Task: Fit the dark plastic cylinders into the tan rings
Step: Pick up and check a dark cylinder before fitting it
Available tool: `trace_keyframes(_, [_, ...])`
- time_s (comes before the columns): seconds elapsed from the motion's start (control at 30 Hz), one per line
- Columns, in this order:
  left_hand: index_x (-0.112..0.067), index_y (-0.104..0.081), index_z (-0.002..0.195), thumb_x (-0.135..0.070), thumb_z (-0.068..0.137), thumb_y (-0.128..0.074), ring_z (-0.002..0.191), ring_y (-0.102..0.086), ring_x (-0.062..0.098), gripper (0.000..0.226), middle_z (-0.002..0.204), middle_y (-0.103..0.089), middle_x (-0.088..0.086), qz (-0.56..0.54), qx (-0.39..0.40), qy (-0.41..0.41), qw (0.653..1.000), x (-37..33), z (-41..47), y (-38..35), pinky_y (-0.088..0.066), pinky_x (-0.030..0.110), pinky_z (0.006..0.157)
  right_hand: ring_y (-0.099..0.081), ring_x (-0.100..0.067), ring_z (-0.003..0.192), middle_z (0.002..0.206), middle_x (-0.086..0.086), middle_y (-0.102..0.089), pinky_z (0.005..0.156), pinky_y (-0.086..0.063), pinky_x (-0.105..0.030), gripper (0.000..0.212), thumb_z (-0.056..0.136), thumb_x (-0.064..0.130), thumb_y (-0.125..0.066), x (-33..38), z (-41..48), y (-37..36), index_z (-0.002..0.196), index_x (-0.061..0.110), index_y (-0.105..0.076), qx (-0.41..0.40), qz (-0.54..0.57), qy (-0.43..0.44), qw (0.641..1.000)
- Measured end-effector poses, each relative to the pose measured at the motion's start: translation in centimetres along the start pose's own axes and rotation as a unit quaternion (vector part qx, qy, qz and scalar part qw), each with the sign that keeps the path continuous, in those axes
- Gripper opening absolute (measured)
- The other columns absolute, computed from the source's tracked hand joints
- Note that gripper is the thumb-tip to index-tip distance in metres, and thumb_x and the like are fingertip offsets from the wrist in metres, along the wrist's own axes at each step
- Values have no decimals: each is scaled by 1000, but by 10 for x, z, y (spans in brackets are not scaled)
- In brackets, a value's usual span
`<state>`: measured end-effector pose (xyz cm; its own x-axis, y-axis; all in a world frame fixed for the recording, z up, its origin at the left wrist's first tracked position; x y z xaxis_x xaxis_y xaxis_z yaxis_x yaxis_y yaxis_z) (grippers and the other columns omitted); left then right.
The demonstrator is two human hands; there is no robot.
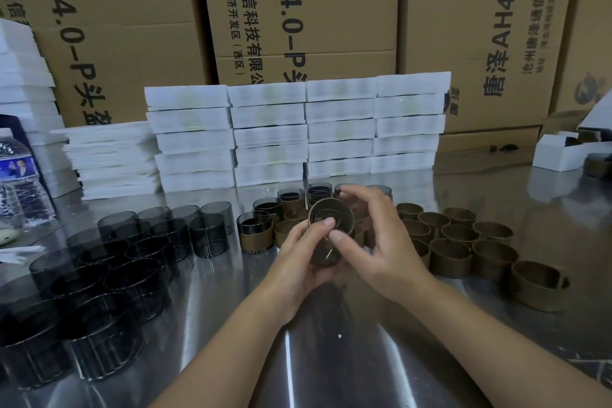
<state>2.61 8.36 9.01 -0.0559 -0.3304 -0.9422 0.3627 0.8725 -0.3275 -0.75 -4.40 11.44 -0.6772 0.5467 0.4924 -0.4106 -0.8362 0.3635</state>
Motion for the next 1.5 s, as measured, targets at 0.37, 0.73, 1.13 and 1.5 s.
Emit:
trace_keyframes(0.37, [-21,-61,117,-28,67,-73,108,-67,27,52,120,-66,12,70,-63,-38,995,3,4,6,-52,48,98,-66,-18,102,110,-5,-69,91,-54,-35,28,92,6,-57,-26,8,-4,112,26,-59,63,205,-256,943])
trace_keyframes(0.73, [-31,-62,107,-28,53,-70,98,-66,13,55,101,-63,-7,151,-99,-99,979,-2,1,7,-58,37,89,-71,-7,80,91,2,-73,66,-57,-23,34,96,-6,-45,-31,9,-3,105,23,-60,78,264,-286,918])
trace_keyframes(1.13, [-28,-67,108,-14,74,-78,95,-69,13,38,102,-71,-2,134,-84,-100,982,-5,1,7,-60,36,81,-72,-17,86,92,-4,-76,69,-58,-27,17,92,3,-58,-28,9,4,99,13,-70,41,255,-271,927])
trace_keyframes(1.5, [-20,-62,126,-24,80,-73,94,-72,20,47,116,-71,7,71,2,-71,995,-5,1,2,-57,28,71,-71,-24,96,102,-9,-75,74,-53,-28,50,90,57,-48,-23,8,-2,106,16,-72,56,295,-352,887])
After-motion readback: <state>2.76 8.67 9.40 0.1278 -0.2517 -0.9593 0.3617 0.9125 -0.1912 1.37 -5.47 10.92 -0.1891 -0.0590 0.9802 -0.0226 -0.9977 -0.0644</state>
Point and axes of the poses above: each hand's wrist, its own z-axis towards the middle knuckle, its own y-axis out of the back of the hand, x = y × z, the point moved 3 cm from there along z, towards the middle knuckle
